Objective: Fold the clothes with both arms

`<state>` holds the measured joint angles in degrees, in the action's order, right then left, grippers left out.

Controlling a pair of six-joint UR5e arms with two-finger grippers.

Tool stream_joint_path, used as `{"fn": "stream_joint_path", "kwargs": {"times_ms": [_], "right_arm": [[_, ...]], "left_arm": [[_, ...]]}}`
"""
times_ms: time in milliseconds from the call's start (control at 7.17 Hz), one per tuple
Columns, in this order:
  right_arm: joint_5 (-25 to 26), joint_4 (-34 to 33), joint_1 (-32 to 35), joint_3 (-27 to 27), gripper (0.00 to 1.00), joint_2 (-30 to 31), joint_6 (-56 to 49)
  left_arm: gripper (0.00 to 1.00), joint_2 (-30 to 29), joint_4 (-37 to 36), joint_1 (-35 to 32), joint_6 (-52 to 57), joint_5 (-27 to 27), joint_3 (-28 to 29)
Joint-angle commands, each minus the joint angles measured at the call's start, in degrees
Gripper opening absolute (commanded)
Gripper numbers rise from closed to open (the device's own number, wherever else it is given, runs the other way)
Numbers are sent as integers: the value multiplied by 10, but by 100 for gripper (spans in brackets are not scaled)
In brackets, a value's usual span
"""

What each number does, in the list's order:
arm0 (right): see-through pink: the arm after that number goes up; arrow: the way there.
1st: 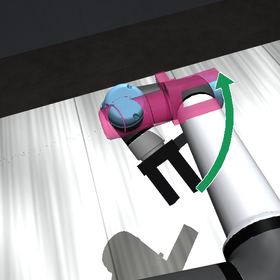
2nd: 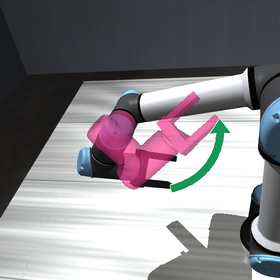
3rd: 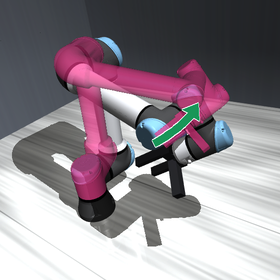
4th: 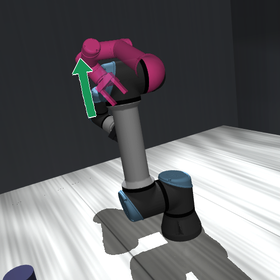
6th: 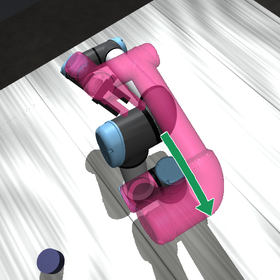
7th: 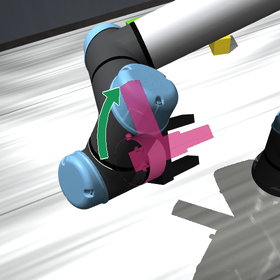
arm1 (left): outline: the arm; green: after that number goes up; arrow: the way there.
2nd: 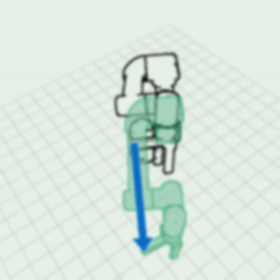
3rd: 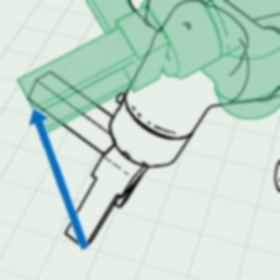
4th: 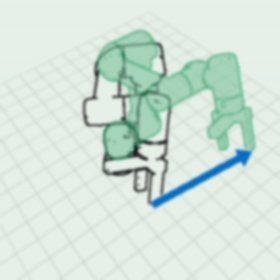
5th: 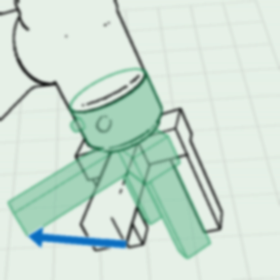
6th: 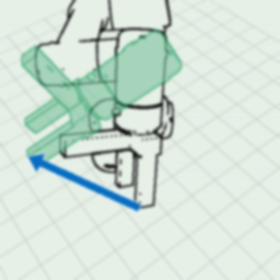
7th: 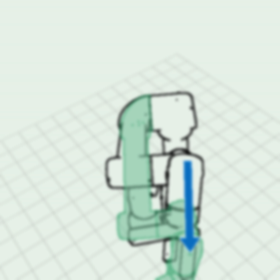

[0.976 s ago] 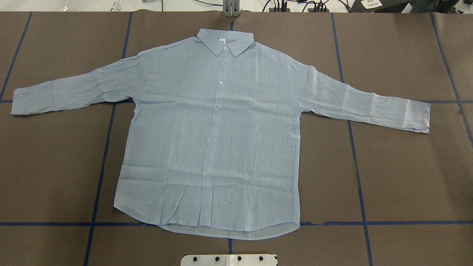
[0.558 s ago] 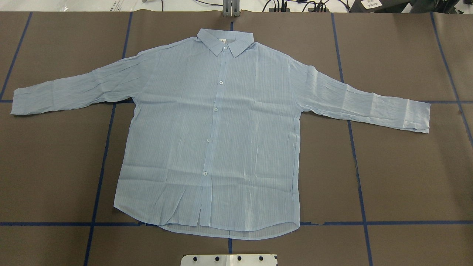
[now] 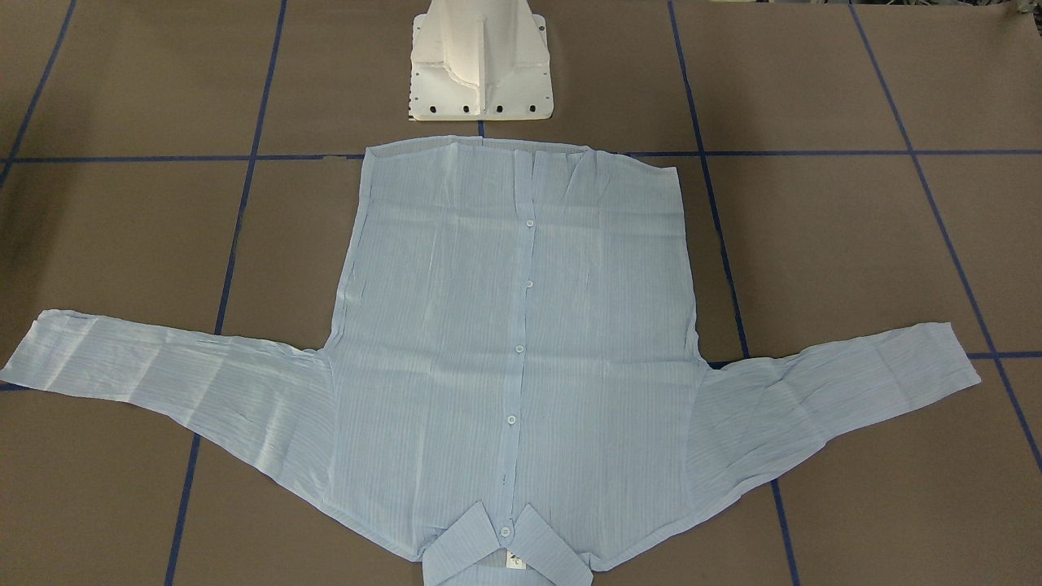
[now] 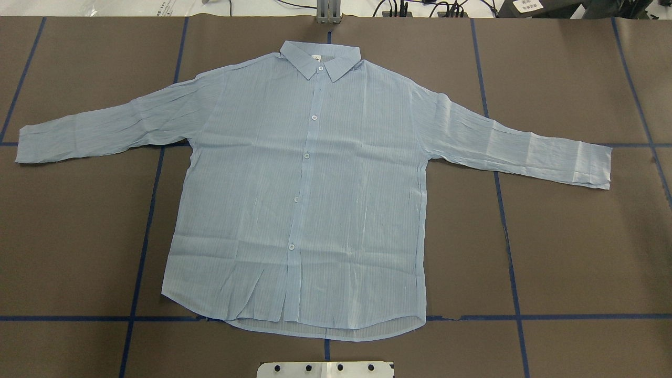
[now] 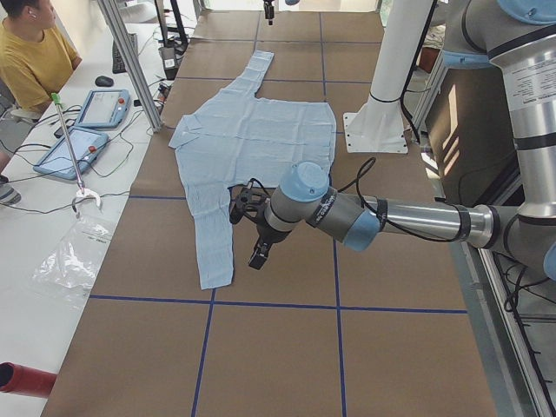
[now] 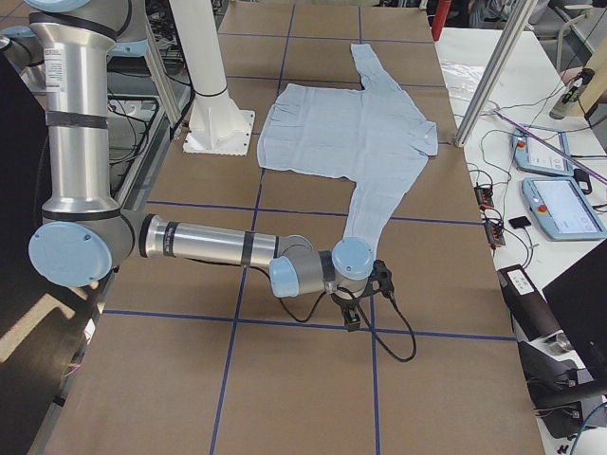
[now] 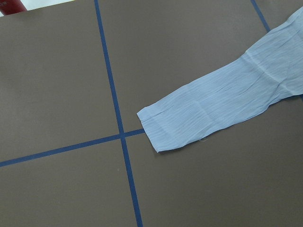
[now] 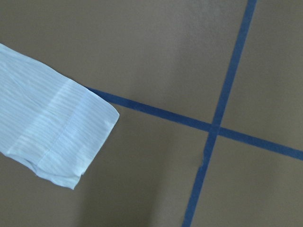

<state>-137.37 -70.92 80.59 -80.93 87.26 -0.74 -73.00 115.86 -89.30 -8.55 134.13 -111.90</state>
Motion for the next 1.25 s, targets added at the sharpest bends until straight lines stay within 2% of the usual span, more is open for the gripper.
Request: {"fn": "stream_joint_path", "kwargs": {"times_ms": [0,279,418,558,697,836,1115], "right_arm": [[1,3,-31,84,100,-77,13],[1,3,-60,99,100,-103,85],[0,6,-71,99,98,-110,88],[2,29,-82,111,97,-111,90],[4,72,-83,140,91,-110,90],[5,102,-89,167,91,-111,89],[10,103,-98,169,90,-111,88]], "left_arm": [[100,0,1,1,-1,1,0],[100,-1,0,1,-1,1,-2],[100,-3,0,1,-1,1,-4],[100,-3,0,1,-1,2,-5],[100,-3,0,1,-1,2,-5],[100,-3,0,1,-1,2,-5],[100,-3,0,1,-1,2,-5]]}}
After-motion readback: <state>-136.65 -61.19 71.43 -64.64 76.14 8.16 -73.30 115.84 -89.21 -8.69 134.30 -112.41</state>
